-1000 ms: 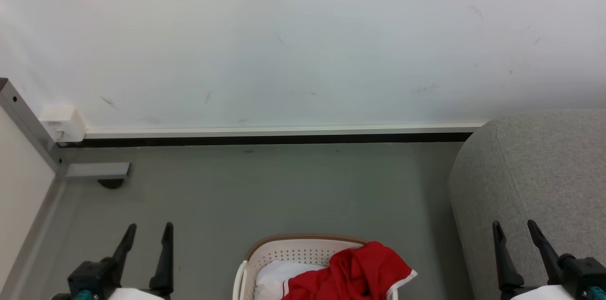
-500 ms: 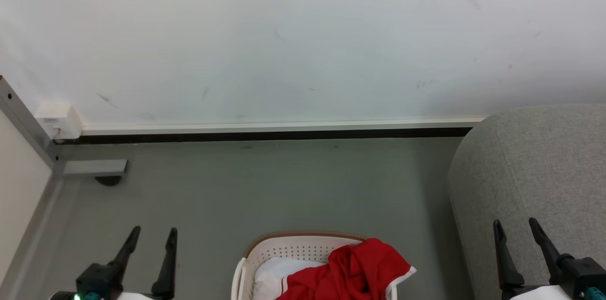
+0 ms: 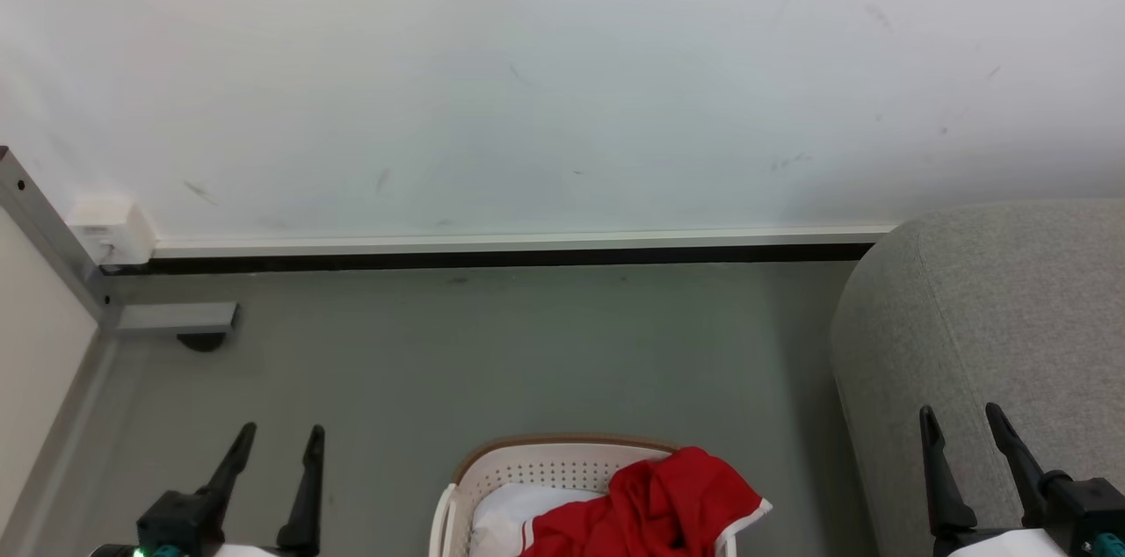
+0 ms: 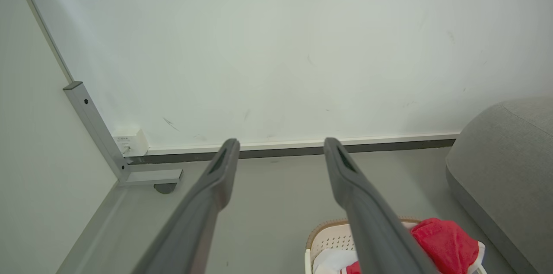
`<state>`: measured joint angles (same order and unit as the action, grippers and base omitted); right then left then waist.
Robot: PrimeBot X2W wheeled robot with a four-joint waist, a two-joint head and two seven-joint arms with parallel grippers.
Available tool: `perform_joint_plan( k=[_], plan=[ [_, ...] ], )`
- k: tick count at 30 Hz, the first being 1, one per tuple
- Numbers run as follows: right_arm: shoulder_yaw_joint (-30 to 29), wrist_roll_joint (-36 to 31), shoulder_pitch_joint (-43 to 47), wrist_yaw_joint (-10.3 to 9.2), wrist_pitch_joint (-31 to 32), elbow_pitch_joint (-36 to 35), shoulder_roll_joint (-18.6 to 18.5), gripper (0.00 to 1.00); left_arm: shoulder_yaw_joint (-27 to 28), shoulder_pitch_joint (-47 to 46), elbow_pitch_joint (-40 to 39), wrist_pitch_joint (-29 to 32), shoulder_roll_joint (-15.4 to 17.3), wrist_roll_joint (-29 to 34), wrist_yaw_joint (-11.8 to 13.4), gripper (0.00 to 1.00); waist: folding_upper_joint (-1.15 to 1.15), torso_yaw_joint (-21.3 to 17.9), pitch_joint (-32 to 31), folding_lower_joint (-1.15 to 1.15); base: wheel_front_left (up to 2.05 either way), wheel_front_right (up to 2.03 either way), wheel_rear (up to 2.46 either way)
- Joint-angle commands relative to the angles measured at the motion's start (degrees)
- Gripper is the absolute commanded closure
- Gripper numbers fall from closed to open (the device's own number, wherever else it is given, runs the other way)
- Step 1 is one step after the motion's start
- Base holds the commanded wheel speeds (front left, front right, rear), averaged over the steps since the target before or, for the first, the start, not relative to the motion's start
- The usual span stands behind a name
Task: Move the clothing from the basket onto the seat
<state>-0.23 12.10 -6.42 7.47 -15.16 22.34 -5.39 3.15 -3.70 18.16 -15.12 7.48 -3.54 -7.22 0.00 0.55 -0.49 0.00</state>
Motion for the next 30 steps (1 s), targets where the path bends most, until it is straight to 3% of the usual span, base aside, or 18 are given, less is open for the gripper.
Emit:
perform_joint_plan(
  k=[1,9,18,26,30],
  plan=[
    [0.1,0.4,-0.2,0.04,0.0,0.1,-0.3,0.0,0.2,-0.1,0.1,-0.1,0.4,-0.2,-0.1,0.0,0.0,-0.1,0.0,0.0,0.0,0.0,0.0],
    [1.3,0.9,-2.0,0.04,0.0,-0.7,-0.5,0.0,-1.5,-1.0,0.3,-0.1,0.5,0.3,-0.3,0.0,0.0,-2.6,1.3,0.0,0.0,0.0,0.0],
    [2.4,0.5,-4.3,0.04,0.0,-3.1,-0.7,0.0,-8.9,-6.9,3.2,-0.1,0.8,1.7,-0.2,0.0,0.0,-5.5,6.6,0.0,0.0,0.0,0.0],
    [3.1,-0.3,-9.0,0.04,0.0,-7.2,-0.3,0.0,-19.5,-18.2,13.7,0.0,1.2,4.1,-0.2,0.0,0.0,-8.1,15.3,0.0,0.0,0.0,0.0],
    [3.2,-0.7,-11.3,0.03,0.0,-9.6,0.2,0.0,-26.2,-24.4,21.7,1.0,-0.1,5.8,-0.2,0.0,0.0,-8.9,20.2,0.0,0.0,0.0,0.0]
  ],
)
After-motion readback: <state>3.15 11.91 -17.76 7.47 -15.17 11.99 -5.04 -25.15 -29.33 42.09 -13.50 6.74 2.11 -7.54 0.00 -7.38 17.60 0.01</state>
